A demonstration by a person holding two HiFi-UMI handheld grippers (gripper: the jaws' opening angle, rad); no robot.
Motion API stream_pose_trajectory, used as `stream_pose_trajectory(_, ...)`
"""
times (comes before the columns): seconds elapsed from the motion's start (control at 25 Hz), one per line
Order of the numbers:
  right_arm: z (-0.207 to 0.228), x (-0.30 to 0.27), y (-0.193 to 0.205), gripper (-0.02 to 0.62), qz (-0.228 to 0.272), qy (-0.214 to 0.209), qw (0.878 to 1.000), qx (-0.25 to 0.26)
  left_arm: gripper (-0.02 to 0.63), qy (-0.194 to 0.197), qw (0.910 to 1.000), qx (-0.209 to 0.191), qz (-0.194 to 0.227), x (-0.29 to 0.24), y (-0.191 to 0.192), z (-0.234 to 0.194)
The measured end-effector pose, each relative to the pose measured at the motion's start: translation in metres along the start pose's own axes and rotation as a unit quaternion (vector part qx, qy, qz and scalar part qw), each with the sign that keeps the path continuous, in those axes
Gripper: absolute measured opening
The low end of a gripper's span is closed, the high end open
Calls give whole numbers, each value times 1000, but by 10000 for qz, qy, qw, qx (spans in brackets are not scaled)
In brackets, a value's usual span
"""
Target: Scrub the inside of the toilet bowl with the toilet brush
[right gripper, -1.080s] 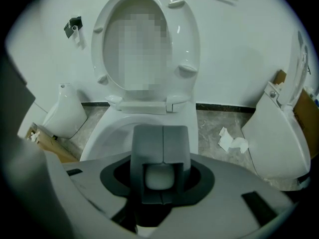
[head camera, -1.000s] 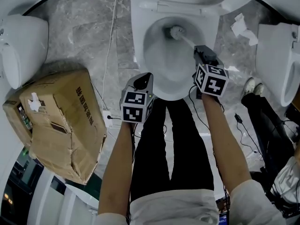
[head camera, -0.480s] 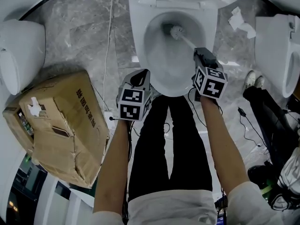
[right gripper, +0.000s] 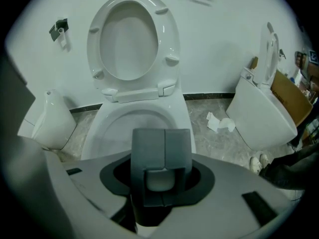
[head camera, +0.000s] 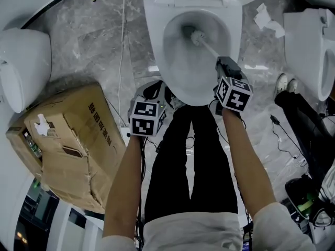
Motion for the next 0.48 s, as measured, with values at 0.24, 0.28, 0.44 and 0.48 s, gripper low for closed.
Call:
stream_pose_trajectory(0.24, -6, 0, 10, 190, -60, 3, 9997, -233, 26, 122, 9998, -99, 79, 1, -3, 6)
stream_pose_trajectory(0.28, -8, 0, 13, 190, -93, -22, 9994, -339, 26, 145, 9998, -94, 86, 2, -2, 6)
stream_pose_trajectory(0.44, -12, -2, 28, 190, -232, -117, 9972, -702, 26, 210, 9997, -36, 99, 4, 3, 5)
stream_pose_trajectory(0.48, -14, -3, 30, 190, -265, -118, 9969, -729, 26, 217, 9997, -50, 102, 4, 5, 4)
Point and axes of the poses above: the fingertips, and each gripper's own axes: x backward along the fingers, z to its right, y out of its underside, the point moved 5 cm from there along x, backward along the fingers, and after that the axes turned 15 degrees about -z, right-handed, at the moved point
